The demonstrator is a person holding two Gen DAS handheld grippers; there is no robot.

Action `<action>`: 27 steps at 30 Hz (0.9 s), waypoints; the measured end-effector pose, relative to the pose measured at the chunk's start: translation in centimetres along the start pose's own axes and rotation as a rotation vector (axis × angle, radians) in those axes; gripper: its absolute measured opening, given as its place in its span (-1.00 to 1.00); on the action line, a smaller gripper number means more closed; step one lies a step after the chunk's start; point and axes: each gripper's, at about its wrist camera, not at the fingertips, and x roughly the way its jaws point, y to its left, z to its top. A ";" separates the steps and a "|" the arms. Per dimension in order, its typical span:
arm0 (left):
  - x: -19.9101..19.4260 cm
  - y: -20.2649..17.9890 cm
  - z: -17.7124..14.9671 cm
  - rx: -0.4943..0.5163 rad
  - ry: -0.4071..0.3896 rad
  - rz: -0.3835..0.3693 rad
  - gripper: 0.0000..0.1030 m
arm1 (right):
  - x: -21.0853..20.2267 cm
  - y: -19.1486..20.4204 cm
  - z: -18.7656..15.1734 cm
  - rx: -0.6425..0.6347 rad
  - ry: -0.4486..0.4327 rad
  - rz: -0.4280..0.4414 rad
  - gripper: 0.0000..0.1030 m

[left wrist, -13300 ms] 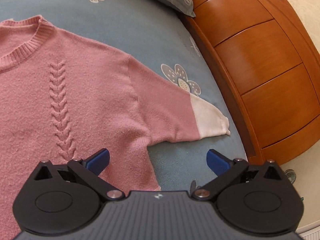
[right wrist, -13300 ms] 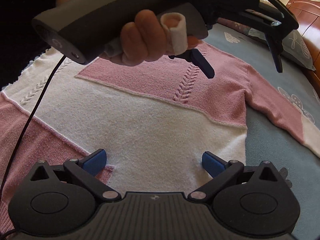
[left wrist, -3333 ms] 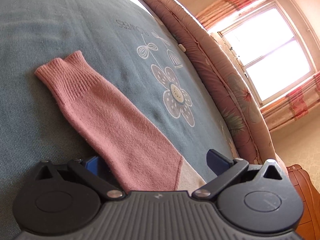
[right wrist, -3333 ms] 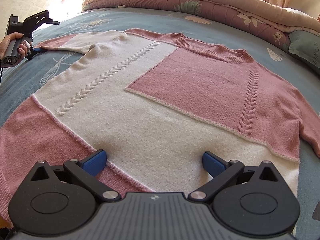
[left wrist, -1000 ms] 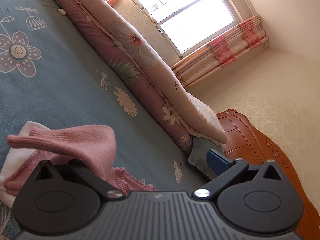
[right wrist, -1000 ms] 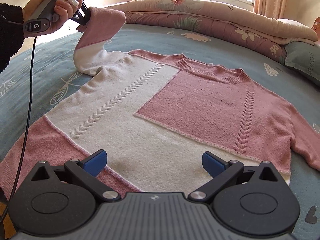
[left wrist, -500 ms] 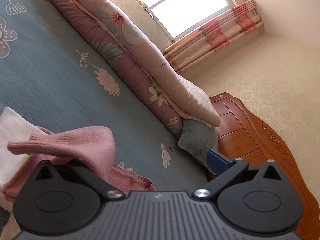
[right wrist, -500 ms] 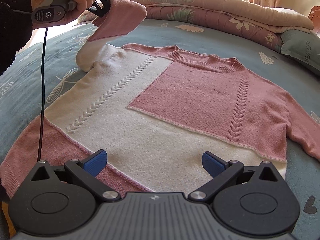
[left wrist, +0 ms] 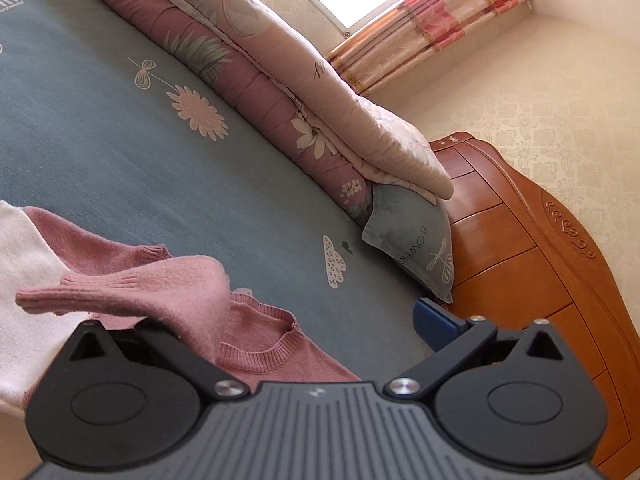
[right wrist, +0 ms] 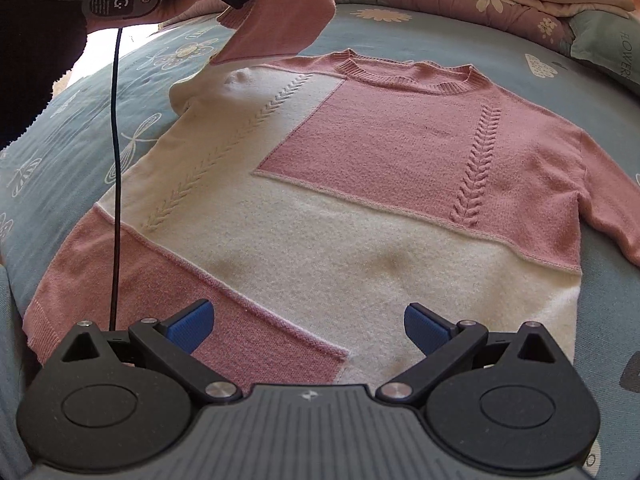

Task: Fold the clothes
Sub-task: 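Carry the pink cuff with the left tool across the sweater body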

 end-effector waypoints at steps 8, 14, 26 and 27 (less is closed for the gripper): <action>1.4 -0.8 -0.9 0.016 0.028 0.038 0.99 | -1.8 -1.0 0.3 0.031 -0.023 0.028 1.00; 2.3 -1.9 -0.9 0.037 0.036 0.042 0.99 | -1.9 -1.8 0.3 0.070 -0.029 0.010 1.00; 4.5 -3.4 -1.3 0.096 0.082 0.082 0.99 | -1.7 -1.2 0.2 0.050 -0.028 -0.012 1.00; 4.9 -3.4 -1.6 0.101 0.095 0.091 0.99 | -1.7 -1.3 0.2 0.051 -0.027 -0.017 1.00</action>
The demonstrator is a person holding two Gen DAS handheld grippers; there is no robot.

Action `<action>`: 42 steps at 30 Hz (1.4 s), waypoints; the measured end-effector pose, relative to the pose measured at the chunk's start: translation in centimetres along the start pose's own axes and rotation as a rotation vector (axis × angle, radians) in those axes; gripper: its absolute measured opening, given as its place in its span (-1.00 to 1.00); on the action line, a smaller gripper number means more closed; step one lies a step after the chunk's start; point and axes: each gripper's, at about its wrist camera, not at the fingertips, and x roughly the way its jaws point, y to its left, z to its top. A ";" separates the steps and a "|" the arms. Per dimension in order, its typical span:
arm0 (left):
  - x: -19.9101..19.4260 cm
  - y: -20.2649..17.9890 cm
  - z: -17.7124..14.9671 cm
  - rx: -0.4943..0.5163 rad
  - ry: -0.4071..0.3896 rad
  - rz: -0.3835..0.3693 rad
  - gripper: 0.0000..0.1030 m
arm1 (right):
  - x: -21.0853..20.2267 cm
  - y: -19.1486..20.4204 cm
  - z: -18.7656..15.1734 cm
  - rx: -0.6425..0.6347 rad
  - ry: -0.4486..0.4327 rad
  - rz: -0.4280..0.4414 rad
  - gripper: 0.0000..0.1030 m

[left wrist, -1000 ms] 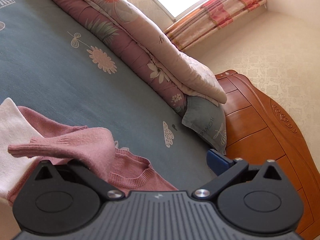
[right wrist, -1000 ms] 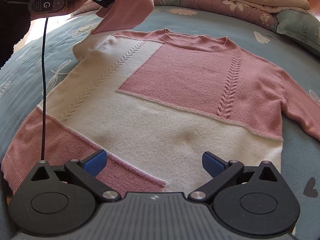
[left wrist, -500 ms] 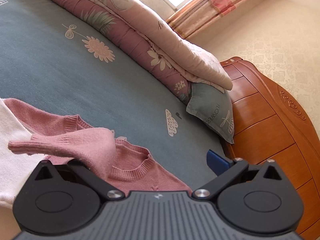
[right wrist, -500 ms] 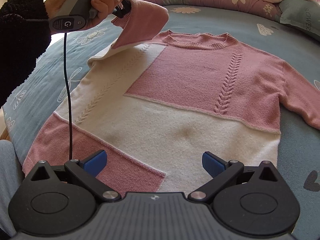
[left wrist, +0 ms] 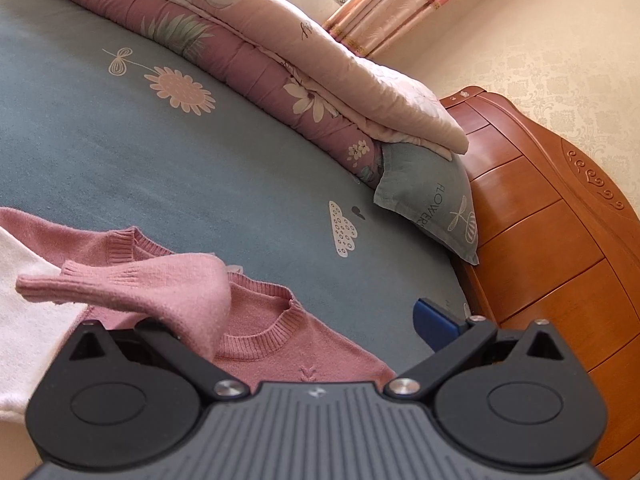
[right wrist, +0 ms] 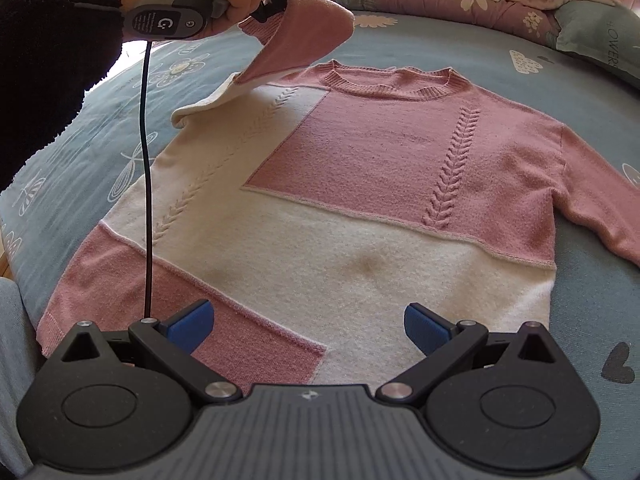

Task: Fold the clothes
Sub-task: 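Carry the pink cuff with the left tool across the sweater body, then lower the cuff onto the sweater body and open the left tool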

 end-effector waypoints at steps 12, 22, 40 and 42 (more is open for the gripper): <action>5.1 -0.6 -2.1 0.108 0.154 0.097 0.99 | 0.5 0.4 -0.1 -0.012 0.012 -0.025 1.00; 7.0 -1.1 -5.8 0.283 0.438 0.211 0.99 | 0.6 0.5 -0.1 -0.018 0.012 -0.042 1.00; 5.4 -3.9 -7.1 0.370 0.387 0.082 0.98 | 1.0 0.8 -0.1 -0.024 0.016 -0.046 1.00; 5.8 -4.7 -7.8 0.415 0.416 0.077 0.98 | 1.0 0.9 -0.1 -0.027 0.016 -0.046 1.00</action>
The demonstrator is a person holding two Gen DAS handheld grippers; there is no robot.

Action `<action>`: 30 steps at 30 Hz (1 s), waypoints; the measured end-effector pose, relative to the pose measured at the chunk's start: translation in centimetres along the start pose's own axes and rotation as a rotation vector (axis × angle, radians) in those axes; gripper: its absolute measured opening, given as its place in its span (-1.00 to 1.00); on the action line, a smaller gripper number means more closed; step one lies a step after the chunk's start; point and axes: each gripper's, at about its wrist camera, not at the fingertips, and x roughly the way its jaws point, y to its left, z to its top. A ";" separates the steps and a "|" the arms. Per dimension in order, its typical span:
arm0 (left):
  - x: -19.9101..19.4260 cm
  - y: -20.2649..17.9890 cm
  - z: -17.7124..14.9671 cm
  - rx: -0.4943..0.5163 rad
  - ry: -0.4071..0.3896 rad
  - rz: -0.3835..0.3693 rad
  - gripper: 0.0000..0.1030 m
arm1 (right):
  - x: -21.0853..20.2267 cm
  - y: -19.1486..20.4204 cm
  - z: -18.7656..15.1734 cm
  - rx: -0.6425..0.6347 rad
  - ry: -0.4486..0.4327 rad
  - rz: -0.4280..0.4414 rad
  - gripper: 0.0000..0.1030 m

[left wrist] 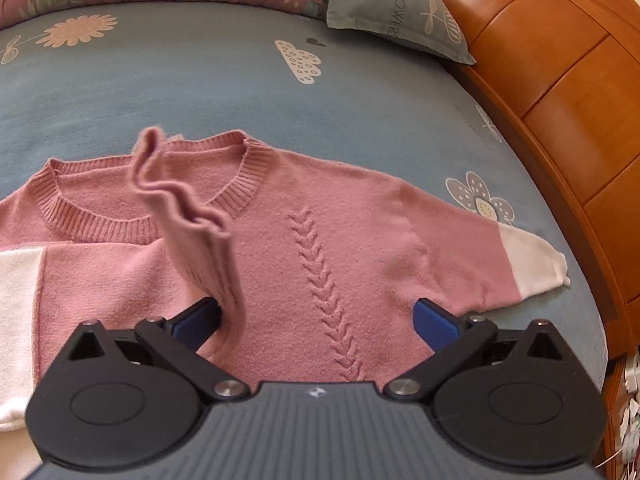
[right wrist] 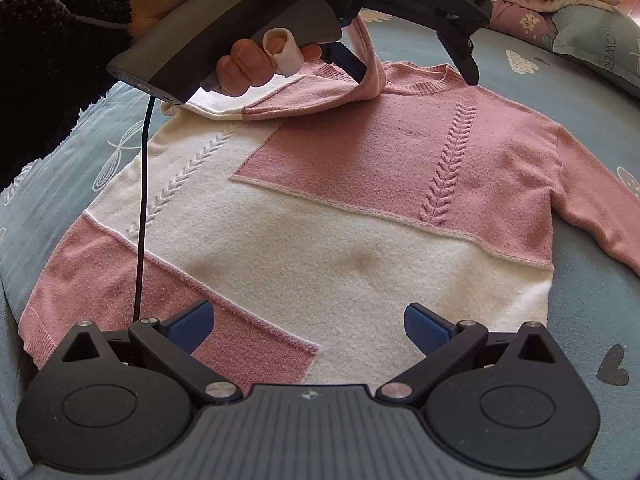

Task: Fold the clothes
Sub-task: 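Lower the cuff onto the sweater body and open the left tool, then raise the open left tool away from the folded sleeve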

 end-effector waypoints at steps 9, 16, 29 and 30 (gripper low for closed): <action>-2.4 0.7 -0.3 -0.013 -0.045 -0.002 0.98 | 0.0 -0.5 0.2 0.018 -0.007 -0.008 1.00; -9.9 5.3 -2.3 -0.106 -0.155 0.033 0.99 | 0.1 -1.7 0.9 0.093 -0.030 0.029 1.00; -14.4 19.5 -9.5 -0.424 -0.291 0.017 0.99 | 1.9 -3.5 1.6 0.223 -0.078 -0.002 1.00; -14.2 20.1 -9.7 -0.444 -0.288 -0.008 0.99 | 2.2 -3.6 1.6 0.225 -0.074 -0.004 1.00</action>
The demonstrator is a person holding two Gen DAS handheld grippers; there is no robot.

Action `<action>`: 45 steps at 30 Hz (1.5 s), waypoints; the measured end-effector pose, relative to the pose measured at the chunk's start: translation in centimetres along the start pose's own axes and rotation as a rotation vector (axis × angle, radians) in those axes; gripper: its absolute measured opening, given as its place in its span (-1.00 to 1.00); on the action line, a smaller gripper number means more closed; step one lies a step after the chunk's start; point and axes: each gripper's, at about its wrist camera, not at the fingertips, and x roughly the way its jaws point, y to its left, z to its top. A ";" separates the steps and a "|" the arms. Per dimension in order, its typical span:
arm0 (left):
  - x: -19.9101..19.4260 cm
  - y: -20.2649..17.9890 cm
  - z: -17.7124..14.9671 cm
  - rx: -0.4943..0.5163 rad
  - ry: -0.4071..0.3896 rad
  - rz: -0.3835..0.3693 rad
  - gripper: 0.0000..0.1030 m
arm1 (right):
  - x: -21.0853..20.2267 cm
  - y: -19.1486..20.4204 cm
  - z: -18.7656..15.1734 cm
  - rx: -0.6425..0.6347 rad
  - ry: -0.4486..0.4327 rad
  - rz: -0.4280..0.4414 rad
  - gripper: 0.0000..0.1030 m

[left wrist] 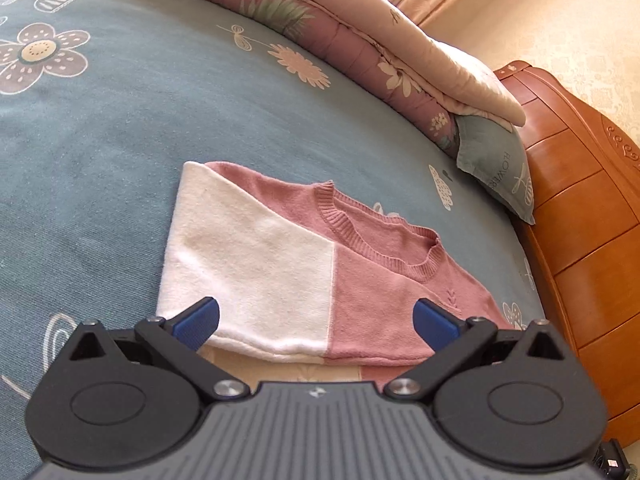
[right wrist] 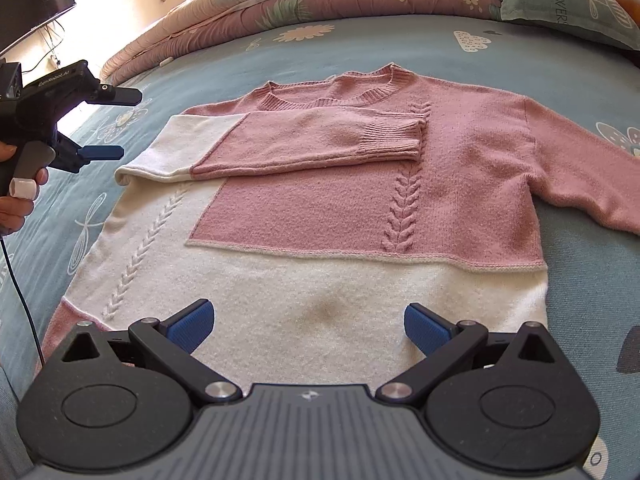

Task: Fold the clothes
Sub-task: 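Raise the open left tool away from the folded sleeve, then move the open right tool toward the sleeve with the cream cuff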

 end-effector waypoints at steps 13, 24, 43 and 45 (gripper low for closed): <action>1.9 1.9 -0.7 -0.054 -0.018 -0.010 0.99 | 1.3 0.9 -0.6 -0.069 0.024 -0.052 1.00; 2.1 0.7 1.0 -0.029 -0.045 0.032 0.98 | 1.3 0.9 -0.6 -0.082 0.027 -0.059 1.00; 1.8 -3.4 -0.9 0.113 0.077 0.157 0.96 | 1.9 1.5 -1.0 -0.140 0.038 -0.098 1.00; -0.4 -5.6 -1.4 0.173 0.063 0.141 0.96 | 2.1 1.9 -1.3 -0.167 0.032 -0.118 1.00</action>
